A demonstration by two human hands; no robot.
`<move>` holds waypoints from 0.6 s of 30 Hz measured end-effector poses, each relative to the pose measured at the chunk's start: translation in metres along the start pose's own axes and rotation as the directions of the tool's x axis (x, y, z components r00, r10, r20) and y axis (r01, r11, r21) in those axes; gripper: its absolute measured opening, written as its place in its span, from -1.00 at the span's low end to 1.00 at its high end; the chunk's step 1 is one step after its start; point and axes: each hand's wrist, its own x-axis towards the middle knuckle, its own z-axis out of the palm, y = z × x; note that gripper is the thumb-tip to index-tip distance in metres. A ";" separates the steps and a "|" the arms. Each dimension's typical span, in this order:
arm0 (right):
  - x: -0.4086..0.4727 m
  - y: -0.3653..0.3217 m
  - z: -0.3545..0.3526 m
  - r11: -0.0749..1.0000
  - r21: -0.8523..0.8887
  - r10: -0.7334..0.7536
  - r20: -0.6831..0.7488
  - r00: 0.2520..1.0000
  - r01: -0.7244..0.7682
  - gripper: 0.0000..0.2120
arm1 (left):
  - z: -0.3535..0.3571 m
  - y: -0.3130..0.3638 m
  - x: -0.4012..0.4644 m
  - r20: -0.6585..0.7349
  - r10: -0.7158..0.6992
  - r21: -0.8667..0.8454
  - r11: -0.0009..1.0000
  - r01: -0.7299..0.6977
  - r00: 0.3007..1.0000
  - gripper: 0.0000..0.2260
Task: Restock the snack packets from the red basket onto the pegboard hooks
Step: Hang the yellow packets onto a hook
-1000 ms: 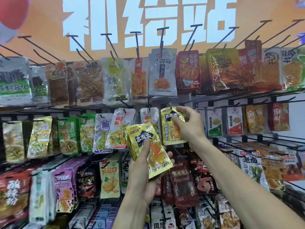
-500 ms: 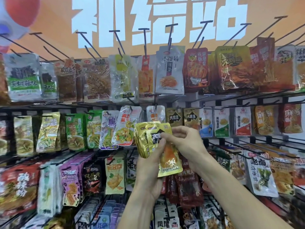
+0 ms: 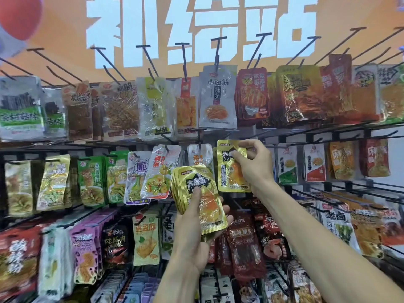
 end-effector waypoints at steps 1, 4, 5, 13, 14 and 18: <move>0.003 0.001 0.000 1.000 -0.020 -0.008 -0.002 1.000 0.008 -0.74 | 0.000 0.001 0.000 -0.001 0.006 0.008 1.000 -0.006 1.000 -0.43; 0.002 -0.004 0.000 0.997 -0.061 -0.040 -0.004 0.999 0.040 -0.77 | 0.002 0.003 -0.003 0.013 0.011 0.017 1.000 -0.011 1.000 -0.53; 0.001 -0.006 -0.001 0.995 -0.078 -0.056 -0.006 0.998 0.055 -0.77 | 0.002 0.003 -0.003 0.017 0.009 0.017 1.000 -0.009 1.000 -0.53; 0.006 -0.017 0.013 0.965 -0.231 -0.134 -0.017 0.991 0.126 -0.71 | 0.005 0.005 -0.005 0.027 0.021 0.023 0.999 -0.022 0.999 -0.59; 0.005 -0.017 0.012 0.967 -0.228 -0.127 -0.024 0.992 0.119 -0.70 | 0.005 0.006 -0.006 0.030 0.020 0.020 1.000 -0.021 0.999 -0.59; 0.002 -0.010 -0.002 0.972 -0.207 -0.122 -0.052 0.991 0.109 -0.67 | 0.000 0.008 -0.008 0.030 0.026 0.022 0.999 -0.027 0.999 -0.61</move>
